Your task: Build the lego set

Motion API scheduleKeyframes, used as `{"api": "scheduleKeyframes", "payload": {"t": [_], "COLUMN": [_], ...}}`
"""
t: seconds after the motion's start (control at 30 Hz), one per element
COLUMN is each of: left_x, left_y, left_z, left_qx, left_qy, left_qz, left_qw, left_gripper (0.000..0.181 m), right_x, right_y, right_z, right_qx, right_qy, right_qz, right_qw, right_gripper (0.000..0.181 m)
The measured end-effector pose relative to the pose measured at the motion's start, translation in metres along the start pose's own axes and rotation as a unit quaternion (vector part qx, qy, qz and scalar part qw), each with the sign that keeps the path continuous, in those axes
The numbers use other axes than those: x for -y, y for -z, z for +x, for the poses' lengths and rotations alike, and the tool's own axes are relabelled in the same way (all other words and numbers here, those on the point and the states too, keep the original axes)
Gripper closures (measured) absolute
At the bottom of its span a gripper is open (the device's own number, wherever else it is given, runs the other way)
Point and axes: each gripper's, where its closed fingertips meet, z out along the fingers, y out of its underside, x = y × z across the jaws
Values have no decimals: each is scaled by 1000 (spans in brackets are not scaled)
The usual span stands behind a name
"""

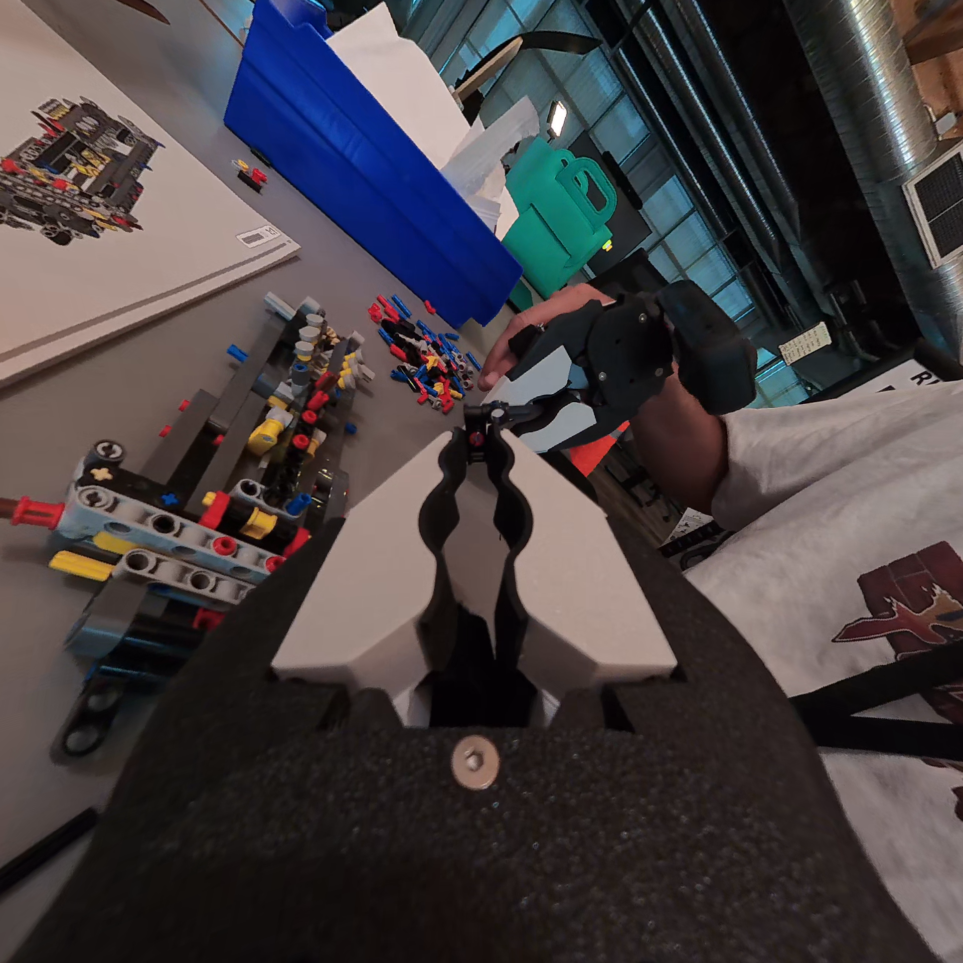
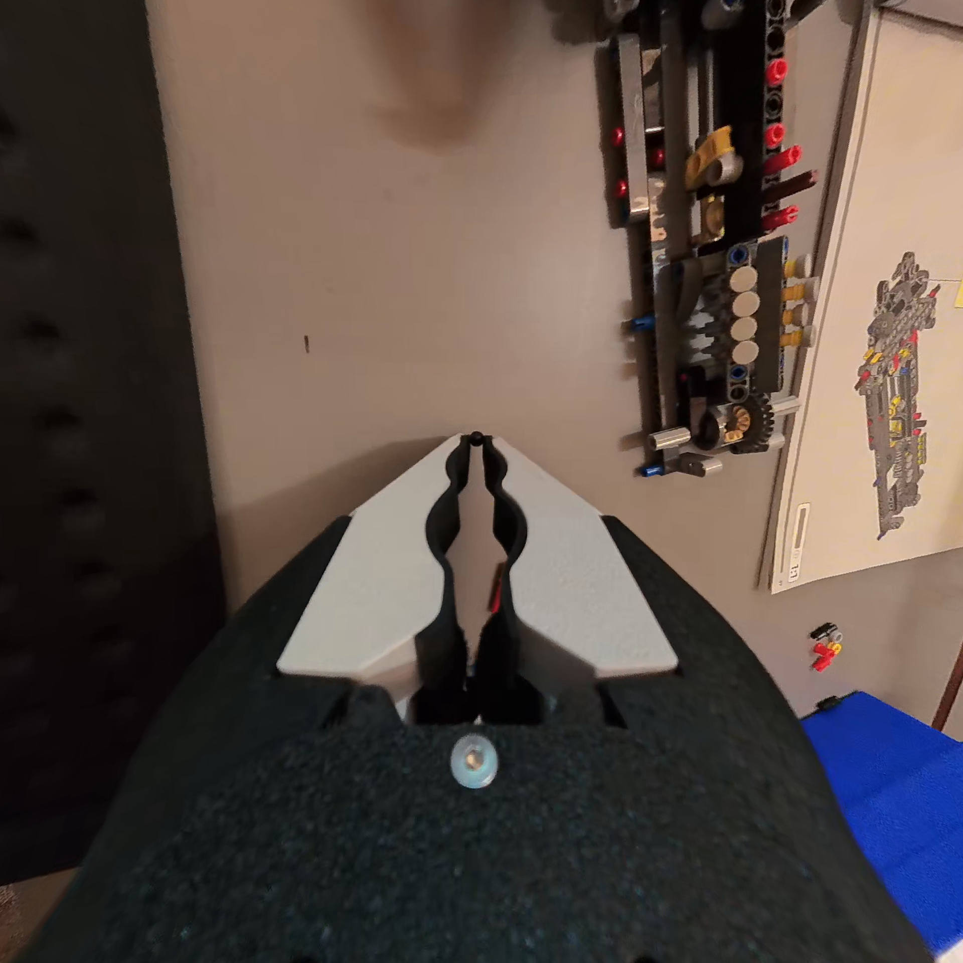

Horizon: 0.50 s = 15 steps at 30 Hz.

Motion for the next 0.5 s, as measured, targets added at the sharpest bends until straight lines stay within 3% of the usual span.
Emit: {"api": "scheduleKeyframes", "payload": {"t": [0.5], "left_x": [-1], "left_y": [-1], "left_z": [3], "left_qx": [-3], "left_qy": [-8], "left_qz": [-3], "left_qw": [1000], "left_gripper": [175], "right_x": [-6], "right_y": [-1], "right_z": [-9], "right_qx": [22], "right_qy": [-19], "right_qz": [1], "right_qw": [1000], "right_gripper": [177]}}
